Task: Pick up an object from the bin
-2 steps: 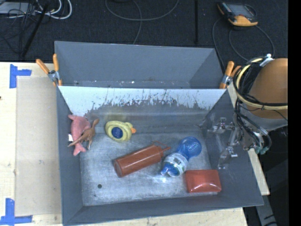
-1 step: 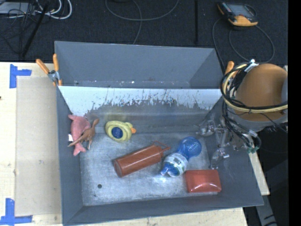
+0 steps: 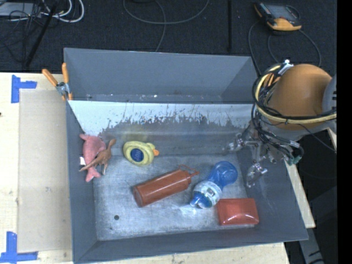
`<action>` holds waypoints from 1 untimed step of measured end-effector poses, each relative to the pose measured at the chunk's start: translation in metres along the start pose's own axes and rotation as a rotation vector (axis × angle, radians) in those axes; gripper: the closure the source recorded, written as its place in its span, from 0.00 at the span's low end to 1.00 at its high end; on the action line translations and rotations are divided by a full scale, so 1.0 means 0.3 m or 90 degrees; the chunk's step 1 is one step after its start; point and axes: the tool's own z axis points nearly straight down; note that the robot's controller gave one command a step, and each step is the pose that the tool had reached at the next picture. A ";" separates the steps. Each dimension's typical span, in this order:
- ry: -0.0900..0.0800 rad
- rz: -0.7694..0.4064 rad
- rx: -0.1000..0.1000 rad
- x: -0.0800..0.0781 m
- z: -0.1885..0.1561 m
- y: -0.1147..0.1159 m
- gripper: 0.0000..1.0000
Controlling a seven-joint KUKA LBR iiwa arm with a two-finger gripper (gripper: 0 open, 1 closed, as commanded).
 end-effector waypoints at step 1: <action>0.001 -0.062 0.000 -0.007 0.011 0.019 0.00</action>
Offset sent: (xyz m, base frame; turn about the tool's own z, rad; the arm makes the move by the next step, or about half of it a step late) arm 0.0037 0.0059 -0.0812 -0.3871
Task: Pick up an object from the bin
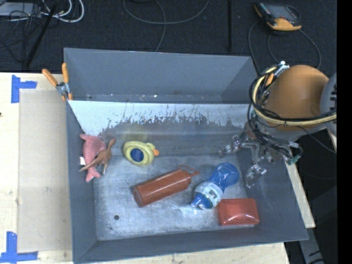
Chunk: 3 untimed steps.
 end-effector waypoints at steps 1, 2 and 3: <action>-0.002 -0.178 0.002 -0.015 0.218 -0.005 0.00; -0.004 -0.183 0.003 -0.019 0.211 -0.008 1.00; -0.004 -0.183 0.003 -0.019 0.211 -0.008 1.00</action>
Offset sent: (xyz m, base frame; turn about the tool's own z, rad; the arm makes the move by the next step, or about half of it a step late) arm -0.0001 -0.0135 -0.0781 -0.3617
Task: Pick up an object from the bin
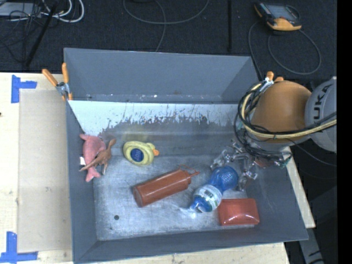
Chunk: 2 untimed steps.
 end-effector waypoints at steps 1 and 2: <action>0.002 0.000 -0.002 0.002 -0.010 0.004 1.00; 0.005 0.001 -0.007 0.003 -0.061 0.011 1.00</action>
Offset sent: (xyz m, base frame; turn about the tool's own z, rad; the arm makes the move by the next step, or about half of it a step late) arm 0.0000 0.0000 0.0601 0.0000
